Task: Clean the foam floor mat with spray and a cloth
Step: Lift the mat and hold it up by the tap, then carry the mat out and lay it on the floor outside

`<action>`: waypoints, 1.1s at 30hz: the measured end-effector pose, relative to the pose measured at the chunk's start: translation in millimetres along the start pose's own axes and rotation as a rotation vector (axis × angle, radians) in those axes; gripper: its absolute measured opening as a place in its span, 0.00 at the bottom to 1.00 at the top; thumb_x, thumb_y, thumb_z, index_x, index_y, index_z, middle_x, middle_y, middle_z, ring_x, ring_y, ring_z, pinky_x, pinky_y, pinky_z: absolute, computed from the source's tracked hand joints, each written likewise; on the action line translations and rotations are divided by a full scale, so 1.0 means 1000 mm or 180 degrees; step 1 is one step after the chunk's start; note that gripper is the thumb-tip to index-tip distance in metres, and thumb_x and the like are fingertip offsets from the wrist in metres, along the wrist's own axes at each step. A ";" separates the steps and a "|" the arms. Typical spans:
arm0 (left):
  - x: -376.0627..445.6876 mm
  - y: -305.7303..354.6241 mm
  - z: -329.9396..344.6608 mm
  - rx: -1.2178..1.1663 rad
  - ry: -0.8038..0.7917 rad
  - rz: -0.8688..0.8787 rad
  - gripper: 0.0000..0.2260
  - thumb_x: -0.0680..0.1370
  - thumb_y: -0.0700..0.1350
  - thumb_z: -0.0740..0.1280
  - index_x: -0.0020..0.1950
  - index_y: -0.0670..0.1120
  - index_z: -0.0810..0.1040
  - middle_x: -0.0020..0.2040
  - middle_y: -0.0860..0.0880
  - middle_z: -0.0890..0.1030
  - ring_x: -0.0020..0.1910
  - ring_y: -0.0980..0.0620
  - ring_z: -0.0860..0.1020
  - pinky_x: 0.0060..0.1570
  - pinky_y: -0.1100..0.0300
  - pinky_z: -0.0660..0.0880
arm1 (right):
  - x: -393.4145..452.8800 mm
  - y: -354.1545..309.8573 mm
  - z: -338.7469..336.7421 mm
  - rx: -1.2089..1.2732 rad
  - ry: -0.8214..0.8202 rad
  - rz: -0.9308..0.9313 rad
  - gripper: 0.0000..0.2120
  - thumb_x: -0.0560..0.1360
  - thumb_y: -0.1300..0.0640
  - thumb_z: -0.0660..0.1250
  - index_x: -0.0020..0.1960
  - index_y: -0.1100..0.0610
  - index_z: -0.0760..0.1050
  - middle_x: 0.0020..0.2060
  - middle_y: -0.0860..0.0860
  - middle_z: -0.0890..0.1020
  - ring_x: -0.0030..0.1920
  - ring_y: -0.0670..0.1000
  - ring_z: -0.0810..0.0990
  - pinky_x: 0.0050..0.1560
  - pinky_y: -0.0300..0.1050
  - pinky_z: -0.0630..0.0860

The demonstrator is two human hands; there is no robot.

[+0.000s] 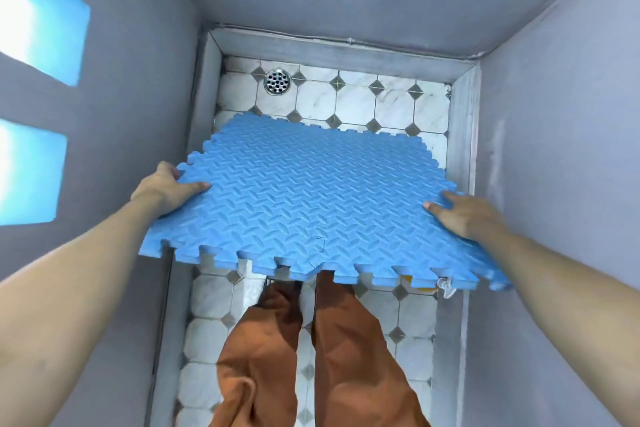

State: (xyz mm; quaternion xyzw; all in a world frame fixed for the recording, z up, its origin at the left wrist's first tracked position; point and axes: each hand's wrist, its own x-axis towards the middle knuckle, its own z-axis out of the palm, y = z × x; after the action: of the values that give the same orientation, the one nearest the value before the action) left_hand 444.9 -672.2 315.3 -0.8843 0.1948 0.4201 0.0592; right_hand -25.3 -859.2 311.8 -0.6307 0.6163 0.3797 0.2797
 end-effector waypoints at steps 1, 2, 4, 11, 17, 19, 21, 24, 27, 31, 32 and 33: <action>0.002 -0.002 0.001 0.0042 -0.0069 0.0049 0.36 0.70 0.64 0.69 0.69 0.45 0.65 0.68 0.40 0.72 0.66 0.39 0.70 0.60 0.49 0.69 | -0.002 -0.002 -0.001 -0.0031 -0.0078 0.0018 0.35 0.76 0.29 0.50 0.78 0.45 0.56 0.78 0.51 0.60 0.76 0.57 0.60 0.73 0.53 0.59; 0.002 -0.004 0.003 0.0118 -0.0128 0.0103 0.35 0.70 0.64 0.69 0.70 0.46 0.64 0.68 0.40 0.71 0.66 0.39 0.70 0.61 0.49 0.68 | -0.004 -0.005 -0.003 -0.0067 -0.0145 0.0029 0.36 0.76 0.29 0.50 0.78 0.46 0.56 0.78 0.51 0.60 0.77 0.57 0.59 0.73 0.53 0.59; 0.000 -0.003 0.004 0.0392 -0.0219 0.0137 0.35 0.71 0.66 0.66 0.71 0.48 0.63 0.69 0.39 0.69 0.66 0.39 0.69 0.62 0.47 0.67 | -0.003 -0.009 -0.007 -0.0115 -0.0232 0.0046 0.36 0.76 0.29 0.50 0.78 0.48 0.57 0.78 0.51 0.60 0.77 0.57 0.60 0.73 0.52 0.58; -0.070 0.052 0.025 0.1835 -0.0488 0.1361 0.46 0.63 0.81 0.41 0.77 0.60 0.52 0.79 0.53 0.48 0.77 0.43 0.44 0.69 0.36 0.35 | 0.018 -0.016 -0.030 0.0117 -0.0249 0.0317 0.37 0.74 0.30 0.58 0.73 0.54 0.69 0.72 0.55 0.70 0.69 0.60 0.70 0.66 0.51 0.67; -0.131 0.072 0.082 0.1905 -0.0757 0.3422 0.39 0.75 0.67 0.58 0.77 0.58 0.38 0.79 0.53 0.43 0.77 0.51 0.41 0.75 0.49 0.41 | 0.021 -0.022 -0.051 0.0035 -0.0225 0.0220 0.36 0.75 0.31 0.56 0.73 0.53 0.69 0.72 0.55 0.70 0.70 0.59 0.70 0.65 0.50 0.67; -0.132 0.077 0.097 0.1875 -0.0627 0.3276 0.33 0.81 0.53 0.57 0.77 0.54 0.38 0.79 0.48 0.44 0.78 0.46 0.45 0.75 0.49 0.45 | 0.014 -0.023 -0.056 0.0036 -0.0224 0.0179 0.33 0.78 0.35 0.55 0.76 0.54 0.62 0.76 0.54 0.64 0.74 0.58 0.64 0.71 0.50 0.62; -0.137 0.083 0.107 0.1888 -0.0477 0.3210 0.31 0.81 0.45 0.55 0.78 0.51 0.39 0.79 0.45 0.44 0.78 0.44 0.46 0.75 0.47 0.46 | 0.001 -0.023 -0.054 0.0011 -0.0223 0.0198 0.36 0.76 0.32 0.53 0.77 0.51 0.59 0.77 0.54 0.61 0.75 0.59 0.61 0.73 0.54 0.60; -0.144 0.095 0.114 0.1789 -0.0141 0.3172 0.27 0.82 0.43 0.52 0.79 0.49 0.43 0.79 0.45 0.47 0.78 0.44 0.49 0.75 0.47 0.47 | -0.021 -0.022 -0.042 -0.0209 0.0015 0.0303 0.47 0.62 0.20 0.43 0.74 0.43 0.61 0.76 0.52 0.63 0.73 0.61 0.65 0.68 0.64 0.65; -0.146 0.109 0.113 0.1858 -0.0083 0.3158 0.24 0.84 0.46 0.50 0.79 0.49 0.44 0.79 0.45 0.48 0.77 0.45 0.50 0.75 0.49 0.48 | -0.045 -0.011 -0.034 -0.0191 0.0068 0.0240 0.47 0.61 0.19 0.41 0.73 0.41 0.63 0.74 0.51 0.65 0.73 0.60 0.65 0.68 0.64 0.64; -0.145 0.113 0.114 0.1844 -0.0007 0.3156 0.25 0.83 0.41 0.51 0.79 0.49 0.45 0.79 0.44 0.49 0.77 0.45 0.49 0.75 0.50 0.47 | -0.055 -0.003 -0.031 -0.0192 0.0218 0.0176 0.42 0.68 0.21 0.42 0.75 0.40 0.59 0.77 0.49 0.60 0.75 0.59 0.61 0.70 0.65 0.62; -0.144 0.112 0.116 0.1783 0.0049 0.3161 0.26 0.83 0.40 0.52 0.78 0.49 0.45 0.79 0.45 0.49 0.77 0.45 0.50 0.75 0.51 0.47 | -0.055 -0.004 -0.032 -0.0213 0.0254 0.0148 0.41 0.69 0.22 0.43 0.76 0.40 0.59 0.77 0.49 0.61 0.75 0.59 0.61 0.70 0.65 0.62; -0.142 0.110 0.119 0.1754 0.0094 0.3166 0.26 0.83 0.39 0.53 0.78 0.49 0.46 0.79 0.45 0.50 0.77 0.45 0.50 0.75 0.52 0.47 | -0.057 -0.006 -0.032 -0.0238 0.0295 0.0114 0.40 0.70 0.23 0.44 0.75 0.41 0.60 0.76 0.50 0.63 0.75 0.59 0.62 0.70 0.64 0.63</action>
State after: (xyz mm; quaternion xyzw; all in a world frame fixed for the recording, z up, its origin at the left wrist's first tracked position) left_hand 234.9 -699.0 355.0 -0.6439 0.6910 0.3186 0.0799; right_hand -12.8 -852.7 375.8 -0.6465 0.6251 0.3778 0.2203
